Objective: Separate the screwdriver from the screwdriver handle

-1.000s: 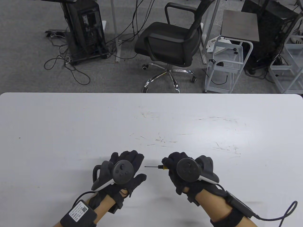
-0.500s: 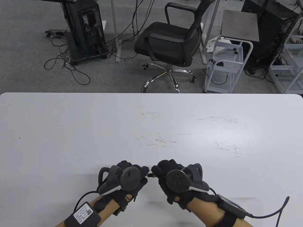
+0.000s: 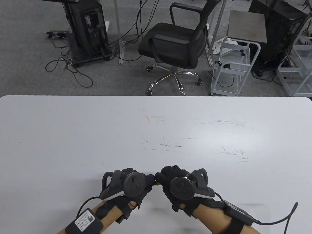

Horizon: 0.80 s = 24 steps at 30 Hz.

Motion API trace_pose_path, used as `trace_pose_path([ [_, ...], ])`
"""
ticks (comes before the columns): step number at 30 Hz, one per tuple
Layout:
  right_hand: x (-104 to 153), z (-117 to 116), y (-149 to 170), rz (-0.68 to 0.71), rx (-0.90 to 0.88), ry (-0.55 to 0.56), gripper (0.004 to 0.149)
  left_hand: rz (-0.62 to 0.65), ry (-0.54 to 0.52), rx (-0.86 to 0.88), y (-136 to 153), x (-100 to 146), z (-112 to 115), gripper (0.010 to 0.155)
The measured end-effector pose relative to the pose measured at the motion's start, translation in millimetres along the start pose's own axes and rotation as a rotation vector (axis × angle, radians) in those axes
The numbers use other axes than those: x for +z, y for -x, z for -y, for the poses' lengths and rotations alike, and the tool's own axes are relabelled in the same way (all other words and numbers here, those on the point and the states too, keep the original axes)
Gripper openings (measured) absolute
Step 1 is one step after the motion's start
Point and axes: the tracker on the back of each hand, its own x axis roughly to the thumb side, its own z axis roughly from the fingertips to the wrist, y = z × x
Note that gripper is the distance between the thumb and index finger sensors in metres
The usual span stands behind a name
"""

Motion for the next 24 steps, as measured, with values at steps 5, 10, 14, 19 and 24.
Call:
trace_pose_path([
  [5, -0.2, 2.3, 3.9, -0.015, 0.055, -0.002, 0.049, -0.016, 0.012, -0.012, 3.6, 0.4, -4.0, 0.047],
  [10, 2.1, 7.2, 24.3, -0.068, 0.006, -0.008, 0.05, -0.035, -0.004, 0.004, 13.8, 0.0, -8.4, 0.048],
  [14, 2.6, 10.4, 33.5, -0.095, 0.016, -0.006, 0.049, -0.054, 0.017, 0.023, 19.2, -1.9, -5.6, 0.048],
  [19, 4.4, 14.2, 45.6, -0.131, 0.002, 0.002, 0.049, -0.112, 0.07, 0.082, 34.5, -6.8, 1.1, 0.047],
  [24, 5.4, 16.3, 53.9, -0.156, -0.014, 0.004, 0.049, -0.163, 0.091, 0.023, 46.4, -12.5, 14.8, 0.044],
])
